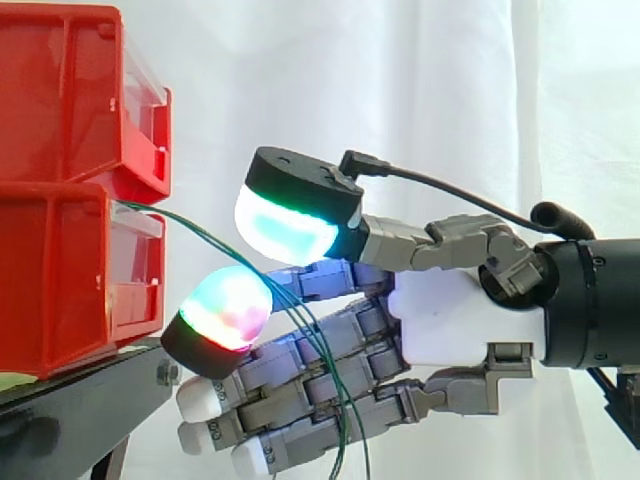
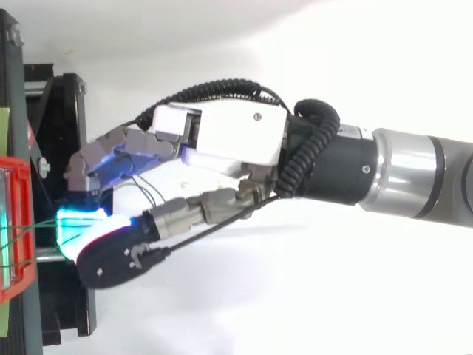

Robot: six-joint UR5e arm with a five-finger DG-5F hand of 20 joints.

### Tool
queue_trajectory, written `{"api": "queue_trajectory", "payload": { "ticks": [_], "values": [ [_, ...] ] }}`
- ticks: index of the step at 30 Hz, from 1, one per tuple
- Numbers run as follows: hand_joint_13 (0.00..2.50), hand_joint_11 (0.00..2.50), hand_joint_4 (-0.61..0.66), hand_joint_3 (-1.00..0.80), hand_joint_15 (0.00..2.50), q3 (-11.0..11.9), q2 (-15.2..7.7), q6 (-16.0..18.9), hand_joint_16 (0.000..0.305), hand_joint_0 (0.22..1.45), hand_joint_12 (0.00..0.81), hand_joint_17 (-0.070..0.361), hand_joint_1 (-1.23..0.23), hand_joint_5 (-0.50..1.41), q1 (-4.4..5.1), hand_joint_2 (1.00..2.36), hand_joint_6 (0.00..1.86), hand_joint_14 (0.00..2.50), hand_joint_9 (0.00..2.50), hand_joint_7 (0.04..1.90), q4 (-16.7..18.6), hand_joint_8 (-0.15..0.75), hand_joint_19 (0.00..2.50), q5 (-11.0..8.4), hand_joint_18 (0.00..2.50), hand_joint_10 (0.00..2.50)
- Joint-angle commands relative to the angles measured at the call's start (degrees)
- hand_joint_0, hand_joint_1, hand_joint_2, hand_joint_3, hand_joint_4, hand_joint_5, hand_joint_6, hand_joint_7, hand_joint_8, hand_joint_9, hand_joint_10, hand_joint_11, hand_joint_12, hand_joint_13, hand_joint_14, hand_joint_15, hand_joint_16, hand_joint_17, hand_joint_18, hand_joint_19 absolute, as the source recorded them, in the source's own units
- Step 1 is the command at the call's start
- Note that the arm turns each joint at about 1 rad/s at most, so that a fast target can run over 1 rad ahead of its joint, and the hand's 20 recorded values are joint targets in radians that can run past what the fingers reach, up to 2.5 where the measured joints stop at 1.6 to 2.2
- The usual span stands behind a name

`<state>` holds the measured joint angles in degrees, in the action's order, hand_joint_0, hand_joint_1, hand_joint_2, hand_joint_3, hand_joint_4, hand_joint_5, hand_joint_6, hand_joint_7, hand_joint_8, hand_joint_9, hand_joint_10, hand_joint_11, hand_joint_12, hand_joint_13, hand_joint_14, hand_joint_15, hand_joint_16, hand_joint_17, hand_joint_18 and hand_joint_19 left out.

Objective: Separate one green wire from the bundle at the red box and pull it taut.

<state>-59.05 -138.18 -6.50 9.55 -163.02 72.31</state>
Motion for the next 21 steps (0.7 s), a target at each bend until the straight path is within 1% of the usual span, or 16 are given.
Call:
{"api": "queue_trajectory", "payload": {
  "ticks": [1,5,6,7,9,11,14,16,17,18,19,20,21],
  "values": [
    [0.39,0.47,0.2,-0.42,0.09,1.0,0.0,0.2,0.055,0.55,0.341,0.123,-0.53,-0.19,-0.76,1.01,0.75,0.0,0.59,0.99,-2.6,0.29,0.18,0.55,0.37,0.01],
    [0.39,0.47,0.19,-0.34,0.1,1.0,0.1,0.1,0.054,0.58,0.337,0.121,-0.56,-0.19,-1.11,1.01,0.75,0.0,0.59,1.03,-2.7,0.287,0.17,1.43,0.37,0.01],
    [0.39,0.47,0.18,-0.31,0.09,1.0,0.4,-0.1,0.054,0.58,0.337,0.121,-0.6,-0.2,-1.11,1.02,0.76,0.0,0.6,1.04,-2.9,0.287,0.18,1.61,0.38,0.01],
    [0.4,0.48,0.19,-0.3,0.09,1.0,0.4,-0.1,0.054,0.58,0.337,0.121,-0.6,-0.2,-1.11,1.02,0.77,0.0,0.6,1.04,-2.9,0.287,0.18,1.61,0.38,0.01],
    [0.41,0.5,0.18,-0.27,0.09,1.0,0.8,-0.1,0.053,0.6,0.339,0.12,-0.67,-0.21,-1.11,1.02,0.81,0.01,0.6,0.99,-3.5,0.287,0.17,1.7,0.39,0.01],
    [0.41,0.5,0.19,-0.27,0.09,1.0,1.3,-0.3,0.053,0.6,0.338,0.12,-0.69,-0.22,-1.11,1.02,0.83,0.0,0.6,0.95,-4.2,0.286,0.16,1.7,0.4,0.01],
    [0.42,0.49,0.19,-0.32,0.09,1.0,2.0,-0.7,0.054,0.61,0.336,0.12,-0.74,-0.22,-1.11,1.01,0.83,0.0,0.61,0.95,-5.3,0.286,0.16,1.7,0.42,0.01],
    [0.43,0.5,0.21,-0.37,0.09,1.0,2.5,-1.0,0.053,0.63,0.336,0.12,-0.78,-0.22,-1.11,1.01,0.85,0.0,0.61,0.95,-5.9,0.286,0.17,1.7,0.43,0.01],
    [0.43,0.5,0.21,-0.37,0.09,1.0,2.6,-1.1,0.053,0.63,0.336,0.12,-0.79,-0.22,-1.11,1.01,0.85,0.0,0.61,0.95,-6.3,0.286,0.16,1.7,0.43,0.01],
    [0.43,0.51,0.21,-0.44,0.09,1.0,2.8,-1.1,0.053,0.61,0.337,0.12,-0.78,-0.21,-1.2,1.0,0.85,0.0,0.61,0.94,-6.7,0.286,0.17,1.7,0.44,0.01],
    [0.43,0.51,0.22,-0.49,0.1,1.0,3.0,-1.1,0.054,0.58,0.339,0.121,-0.75,-0.21,-1.28,1.0,0.86,0.0,0.62,0.95,-7.1,0.286,0.17,1.78,0.44,0.01],
    [0.44,0.51,0.21,-0.5,0.1,1.0,3.3,-1.1,0.054,0.56,0.341,0.122,-0.73,-0.21,-1.28,1.0,0.86,0.0,0.62,0.94,-7.3,0.287,0.18,1.7,0.44,0.01],
    [0.43,0.51,0.22,-0.5,0.1,1.0,3.4,-1.2,0.055,0.54,0.344,0.124,-0.63,-0.21,-1.37,1.0,0.86,0.0,0.62,0.93,-7.7,0.29,0.18,1.7,0.43,0.01]
  ]
}}
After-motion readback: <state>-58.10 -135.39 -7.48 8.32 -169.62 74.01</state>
